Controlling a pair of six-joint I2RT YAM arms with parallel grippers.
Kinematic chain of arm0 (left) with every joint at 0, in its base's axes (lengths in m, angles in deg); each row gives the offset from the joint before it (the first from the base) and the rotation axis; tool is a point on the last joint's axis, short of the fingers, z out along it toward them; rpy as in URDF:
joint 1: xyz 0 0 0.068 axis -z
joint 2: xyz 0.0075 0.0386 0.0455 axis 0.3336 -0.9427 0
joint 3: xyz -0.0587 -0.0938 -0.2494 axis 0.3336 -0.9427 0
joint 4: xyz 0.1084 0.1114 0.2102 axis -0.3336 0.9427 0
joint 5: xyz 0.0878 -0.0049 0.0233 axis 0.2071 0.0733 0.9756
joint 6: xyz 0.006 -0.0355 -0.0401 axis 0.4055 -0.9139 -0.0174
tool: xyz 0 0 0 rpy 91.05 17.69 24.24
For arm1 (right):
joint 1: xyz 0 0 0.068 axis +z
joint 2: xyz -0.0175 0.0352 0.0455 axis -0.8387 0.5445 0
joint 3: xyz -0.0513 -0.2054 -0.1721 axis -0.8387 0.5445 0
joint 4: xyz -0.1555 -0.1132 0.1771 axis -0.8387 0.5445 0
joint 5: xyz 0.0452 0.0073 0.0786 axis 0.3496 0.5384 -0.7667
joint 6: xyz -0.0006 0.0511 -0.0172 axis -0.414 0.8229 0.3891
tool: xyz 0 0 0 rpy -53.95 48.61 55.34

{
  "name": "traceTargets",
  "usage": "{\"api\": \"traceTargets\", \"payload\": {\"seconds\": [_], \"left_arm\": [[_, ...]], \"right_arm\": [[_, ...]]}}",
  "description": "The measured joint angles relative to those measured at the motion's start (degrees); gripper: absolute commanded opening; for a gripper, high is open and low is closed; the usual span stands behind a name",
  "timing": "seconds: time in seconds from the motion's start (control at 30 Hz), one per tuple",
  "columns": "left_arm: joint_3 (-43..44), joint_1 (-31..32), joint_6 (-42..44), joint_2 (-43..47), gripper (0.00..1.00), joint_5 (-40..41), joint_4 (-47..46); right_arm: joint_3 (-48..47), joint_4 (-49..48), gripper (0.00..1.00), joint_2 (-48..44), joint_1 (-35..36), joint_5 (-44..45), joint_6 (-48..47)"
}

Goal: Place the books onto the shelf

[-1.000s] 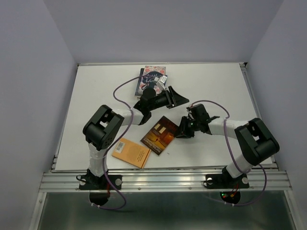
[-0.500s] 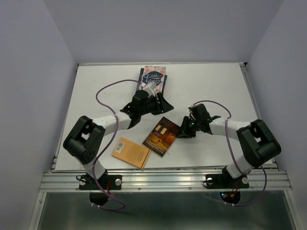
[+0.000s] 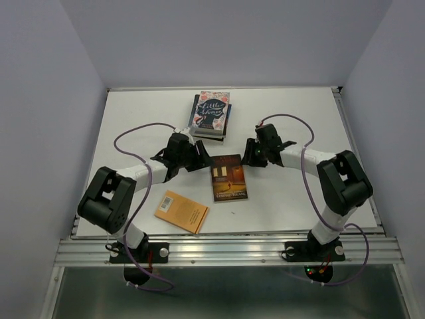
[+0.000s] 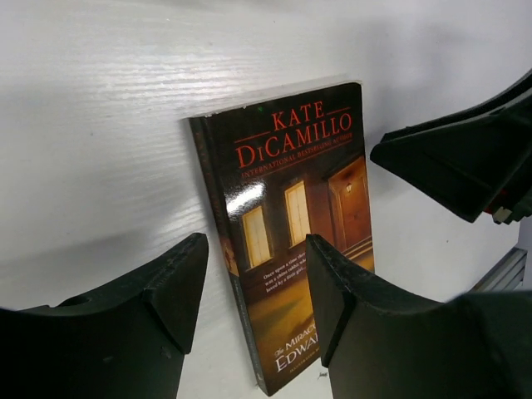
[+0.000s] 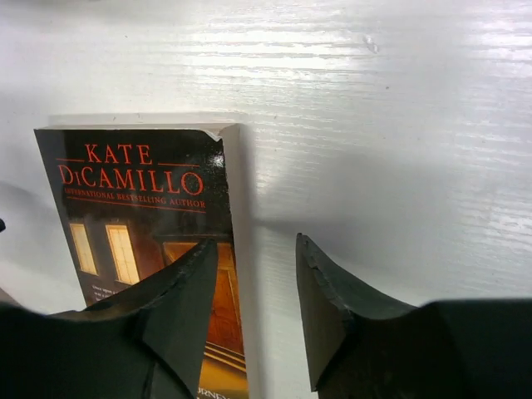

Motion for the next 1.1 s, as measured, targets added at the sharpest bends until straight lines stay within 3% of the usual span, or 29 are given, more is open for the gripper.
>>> {"api": "traceTargets", "payload": {"seconds": [0.27, 0.47, 0.63, 0.9, 1.1], "left_arm": [[0.0, -1.8, 1.0, -1.8, 0.61, -2.9, -1.7], [0.0, -1.9, 2.0, -6.4, 0.61, -5.8, -1.6], [-0.7, -1.9, 2.3, -6.7, 0.61, -8.6, -2.8], [0.2, -0.3, 2.7, -9.8, 0.61, -11.5, -7.8], [-3.2, -0.4, -2.3, -10.3, 0.63, -13.9, -17.2]], "right_arm": [[4.1, 1.8, 0.58, -7.3, 1.4, -0.3, -4.1], [5.2, 2.5, 0.58, -6.3, 6.2, 0.0, -4.7], [5.1, 2.1, 0.39, -4.0, 7.9, 0.9, -3.9], [5.4, 2.0, 0.33, -3.8, 7.4, 1.0, -0.1], [8.0, 0.5, 0.31, -5.4, 7.0, 0.1, 3.1]]}}
